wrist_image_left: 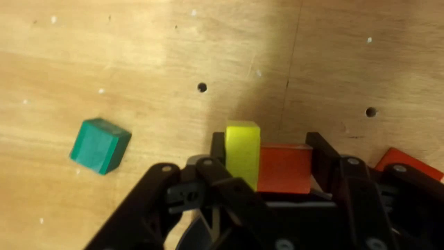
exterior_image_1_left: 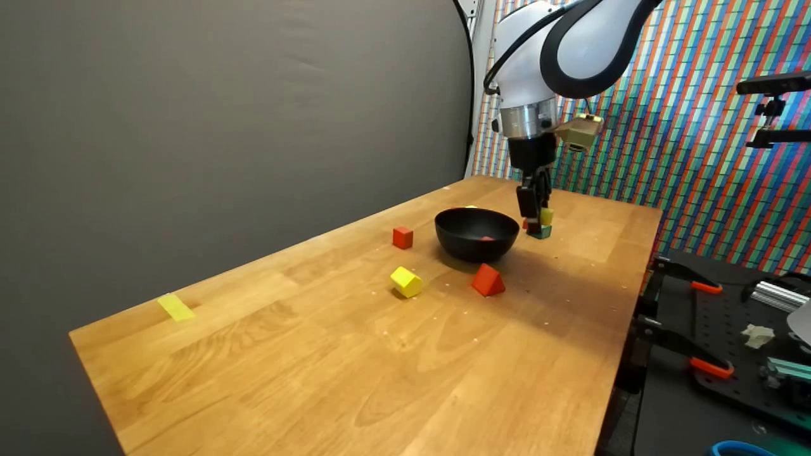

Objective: Remove the objects from the bowl and put them on the table

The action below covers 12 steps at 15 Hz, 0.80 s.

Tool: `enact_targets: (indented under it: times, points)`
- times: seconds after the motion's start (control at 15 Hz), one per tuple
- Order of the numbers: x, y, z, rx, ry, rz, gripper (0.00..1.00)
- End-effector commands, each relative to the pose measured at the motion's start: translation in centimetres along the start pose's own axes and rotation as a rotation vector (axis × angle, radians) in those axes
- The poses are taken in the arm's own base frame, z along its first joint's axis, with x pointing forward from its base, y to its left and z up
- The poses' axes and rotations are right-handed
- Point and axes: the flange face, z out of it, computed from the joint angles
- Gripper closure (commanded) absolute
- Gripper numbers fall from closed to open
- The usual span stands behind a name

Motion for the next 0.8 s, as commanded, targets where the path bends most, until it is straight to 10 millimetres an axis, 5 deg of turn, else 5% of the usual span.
enact_targets:
  times: [0.0,0.33,0.4,0.6,0.73]
  points:
    - [-1.6,0.7,3.3,0.119,0.009,0.121,0.65]
    - [-1.3,0.2,6.0,0.204,0.025,0.194,0.62]
    - [-1.4,0.1,6.2,0.199,0.016,0.200,0.17]
    - [-2.5,0.1,5.6,0.143,-0.011,0.213,0.02]
    - [-3.3,0.1,4.6,0.109,-0.017,0.206,0.00]
